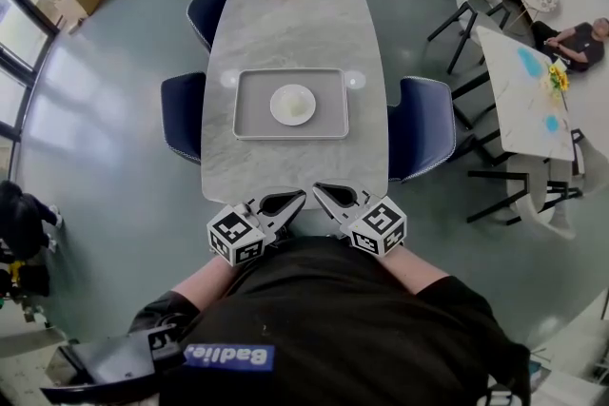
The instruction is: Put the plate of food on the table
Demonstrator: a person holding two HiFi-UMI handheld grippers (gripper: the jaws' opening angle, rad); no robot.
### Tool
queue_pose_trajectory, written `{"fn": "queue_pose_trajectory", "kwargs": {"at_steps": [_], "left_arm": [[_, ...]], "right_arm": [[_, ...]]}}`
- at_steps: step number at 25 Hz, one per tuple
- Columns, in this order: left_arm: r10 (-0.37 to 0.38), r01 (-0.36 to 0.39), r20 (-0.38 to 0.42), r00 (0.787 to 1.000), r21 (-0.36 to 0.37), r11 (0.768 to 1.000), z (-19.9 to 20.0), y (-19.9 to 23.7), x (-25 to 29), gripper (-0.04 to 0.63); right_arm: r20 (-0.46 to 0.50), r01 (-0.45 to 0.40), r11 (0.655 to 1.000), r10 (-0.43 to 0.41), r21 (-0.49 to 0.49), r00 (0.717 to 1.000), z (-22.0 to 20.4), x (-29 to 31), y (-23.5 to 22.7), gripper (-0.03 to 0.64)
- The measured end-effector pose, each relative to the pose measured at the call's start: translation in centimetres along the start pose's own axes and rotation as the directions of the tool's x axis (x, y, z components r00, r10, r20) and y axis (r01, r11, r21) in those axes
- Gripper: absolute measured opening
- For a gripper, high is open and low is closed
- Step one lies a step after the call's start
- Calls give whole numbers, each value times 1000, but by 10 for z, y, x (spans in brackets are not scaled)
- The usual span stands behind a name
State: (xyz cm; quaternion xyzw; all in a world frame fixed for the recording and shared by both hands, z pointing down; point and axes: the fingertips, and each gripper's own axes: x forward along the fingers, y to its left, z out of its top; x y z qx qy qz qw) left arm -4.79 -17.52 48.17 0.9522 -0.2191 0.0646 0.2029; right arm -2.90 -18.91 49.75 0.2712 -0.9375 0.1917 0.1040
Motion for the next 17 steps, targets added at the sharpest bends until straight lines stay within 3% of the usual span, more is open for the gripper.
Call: {"fn": "queue_pose_trajectory", "kwargs": {"at_steps": [17], "left_arm": [[2, -2, -3, 1000, -14, 1000, -1, -1, 1, 9]], "right_arm": [[-6, 13, 1000, -13, 3, 1000, 0, -4, -1, 11]]}}
